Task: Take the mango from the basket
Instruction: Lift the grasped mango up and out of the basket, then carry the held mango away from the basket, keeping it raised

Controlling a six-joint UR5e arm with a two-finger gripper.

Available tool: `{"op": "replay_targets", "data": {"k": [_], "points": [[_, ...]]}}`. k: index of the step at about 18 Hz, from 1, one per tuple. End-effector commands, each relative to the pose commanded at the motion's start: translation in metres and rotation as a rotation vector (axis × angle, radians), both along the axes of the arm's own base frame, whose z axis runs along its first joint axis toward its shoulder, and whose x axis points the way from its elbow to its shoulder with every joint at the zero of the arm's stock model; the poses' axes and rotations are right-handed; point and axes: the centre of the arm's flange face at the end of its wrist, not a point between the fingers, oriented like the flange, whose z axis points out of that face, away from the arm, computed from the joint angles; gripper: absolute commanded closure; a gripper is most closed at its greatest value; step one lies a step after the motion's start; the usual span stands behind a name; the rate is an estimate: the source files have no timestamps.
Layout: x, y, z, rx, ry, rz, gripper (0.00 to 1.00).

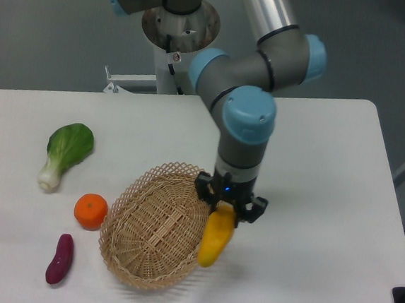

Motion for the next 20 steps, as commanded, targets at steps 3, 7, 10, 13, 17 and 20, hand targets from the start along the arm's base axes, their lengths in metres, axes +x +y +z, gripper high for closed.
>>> {"op": "replay_targets", "data": {"k": [3, 7, 10, 13, 17, 20], "points": [[-0.012, -0.01, 0.002, -0.006, 0.013, 0.013, 0.75], [-0.028, -0.025, -0.002, -0.021, 0.023, -0.045, 0.73], [-0.045, -0.04, -0.005, -0.064, 0.045, -0.058, 0.73], [-0.061, -0.053, -0.002, -0.083, 0.065, -0.095, 0.73], [-0.076, -0.069, -0.005, -0.091, 0.064, -0.108, 0.73], [-0.086, -0.08, -0.008, -0.097, 0.065, -0.13, 0.73]]}}
